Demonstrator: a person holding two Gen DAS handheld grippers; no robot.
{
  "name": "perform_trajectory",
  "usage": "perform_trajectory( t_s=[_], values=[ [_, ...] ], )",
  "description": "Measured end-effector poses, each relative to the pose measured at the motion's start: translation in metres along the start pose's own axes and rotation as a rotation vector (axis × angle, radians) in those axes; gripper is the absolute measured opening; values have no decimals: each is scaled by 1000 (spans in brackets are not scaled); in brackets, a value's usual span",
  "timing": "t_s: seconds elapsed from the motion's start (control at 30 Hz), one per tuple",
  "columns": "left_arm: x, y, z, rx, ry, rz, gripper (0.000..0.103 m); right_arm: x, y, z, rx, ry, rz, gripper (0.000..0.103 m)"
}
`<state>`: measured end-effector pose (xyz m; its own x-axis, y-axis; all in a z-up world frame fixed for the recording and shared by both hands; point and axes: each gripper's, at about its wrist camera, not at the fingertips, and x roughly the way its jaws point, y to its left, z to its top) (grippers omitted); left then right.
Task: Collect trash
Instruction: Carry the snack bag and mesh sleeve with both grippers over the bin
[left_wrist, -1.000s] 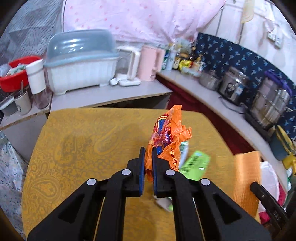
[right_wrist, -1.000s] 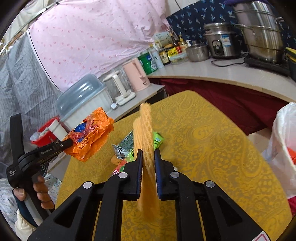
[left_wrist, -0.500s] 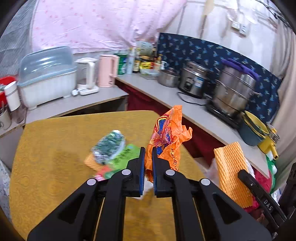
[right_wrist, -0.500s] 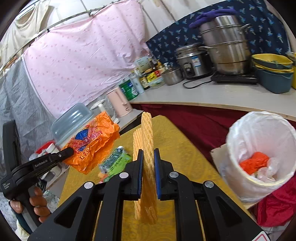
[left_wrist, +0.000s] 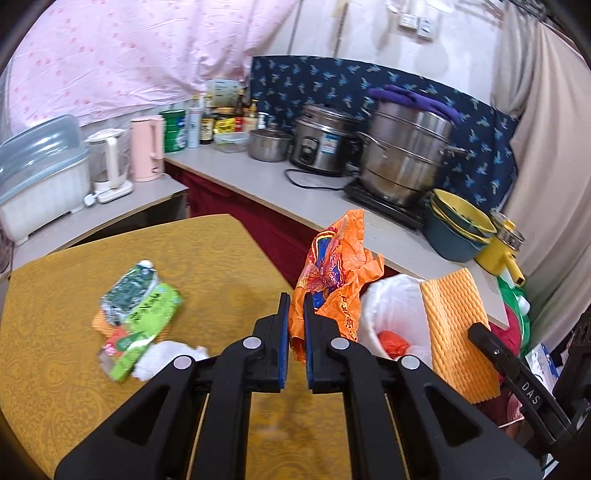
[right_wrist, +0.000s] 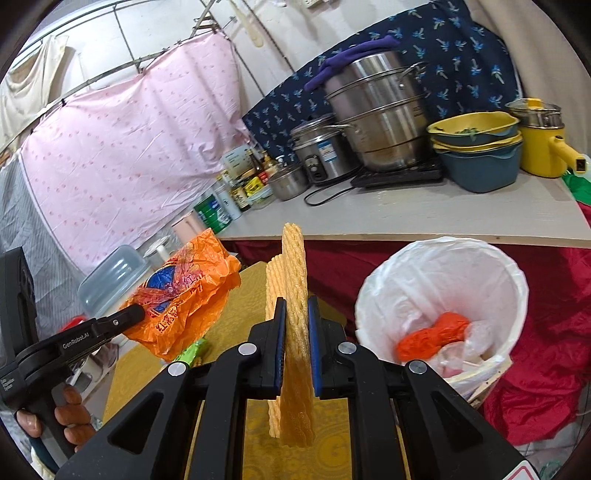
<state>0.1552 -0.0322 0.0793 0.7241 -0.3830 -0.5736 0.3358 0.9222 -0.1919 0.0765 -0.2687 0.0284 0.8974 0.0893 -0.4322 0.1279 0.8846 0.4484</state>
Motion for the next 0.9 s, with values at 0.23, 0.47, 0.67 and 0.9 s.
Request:
perform_trajectory(
  t_s=[0.23,0.47,0.67,0.9],
  values=[
    [14,-38,-4,47,25,-38,6,-12,-33,6,40,-25,-35,11],
    [26,-74,-11,96,48,-75,6,-21,-64,10,77,-44,-66,11],
    [38,-101,-16,128,68,-100,6,-28,-84,12,102,-56,-91,11],
    [53,-124,-21,147,97,-124,7,-31,-110,15,123,-64,-120,11]
  ],
)
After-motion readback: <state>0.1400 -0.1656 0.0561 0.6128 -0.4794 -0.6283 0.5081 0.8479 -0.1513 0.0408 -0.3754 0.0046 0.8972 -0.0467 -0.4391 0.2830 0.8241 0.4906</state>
